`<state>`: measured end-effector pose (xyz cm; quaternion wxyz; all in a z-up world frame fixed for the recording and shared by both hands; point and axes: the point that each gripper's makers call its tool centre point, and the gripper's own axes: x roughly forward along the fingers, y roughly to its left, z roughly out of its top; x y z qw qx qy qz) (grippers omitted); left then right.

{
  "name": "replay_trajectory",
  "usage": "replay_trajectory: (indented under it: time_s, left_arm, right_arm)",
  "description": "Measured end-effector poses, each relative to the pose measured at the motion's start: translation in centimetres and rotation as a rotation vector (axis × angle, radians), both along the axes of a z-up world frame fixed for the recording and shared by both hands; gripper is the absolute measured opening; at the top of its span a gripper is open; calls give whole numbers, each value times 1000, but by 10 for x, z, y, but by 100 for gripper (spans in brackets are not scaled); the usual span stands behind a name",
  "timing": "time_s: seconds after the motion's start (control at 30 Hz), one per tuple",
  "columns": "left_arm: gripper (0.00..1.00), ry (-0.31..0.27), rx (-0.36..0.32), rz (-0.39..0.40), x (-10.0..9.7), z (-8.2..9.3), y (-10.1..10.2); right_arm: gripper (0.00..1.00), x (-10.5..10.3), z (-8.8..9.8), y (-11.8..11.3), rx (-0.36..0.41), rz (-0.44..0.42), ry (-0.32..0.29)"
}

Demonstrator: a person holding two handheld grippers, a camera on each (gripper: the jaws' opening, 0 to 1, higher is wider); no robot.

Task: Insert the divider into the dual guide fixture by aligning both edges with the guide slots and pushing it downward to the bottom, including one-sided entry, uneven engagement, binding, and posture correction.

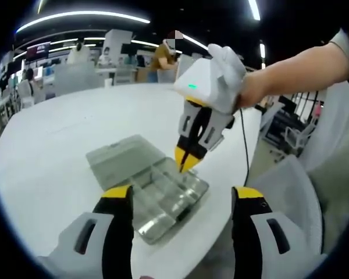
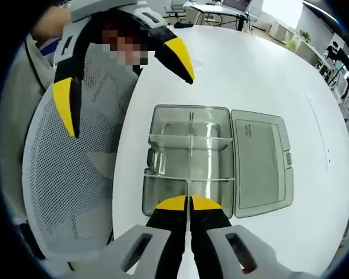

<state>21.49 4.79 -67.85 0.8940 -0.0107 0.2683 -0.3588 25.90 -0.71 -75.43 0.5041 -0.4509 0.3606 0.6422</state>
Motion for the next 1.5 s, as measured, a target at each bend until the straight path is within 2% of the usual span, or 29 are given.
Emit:
replay_trajectory:
  time_s: [0.53, 0.93, 1.2, 1.3, 1.5]
  left_arm:
    - [67, 5, -6, 9, 0, 0, 1]
    - [67, 6, -11, 9, 2, -3, 3]
    - [67, 6, -9, 13, 1, -2, 3]
    - [67, 7, -9, 14, 1, -3, 4]
    - [67, 7, -8, 14, 1, -3, 4]
  right_arm:
    - [0, 0, -6, 1, -15, 10, 5]
    - [0, 0, -4, 1, -21, -18, 21]
    - [0, 0, -6, 0, -25, -19, 18]
    - [0, -2, -5, 1, -34, 4, 3]
    - [0, 0, -8, 1, -28, -13, 13]
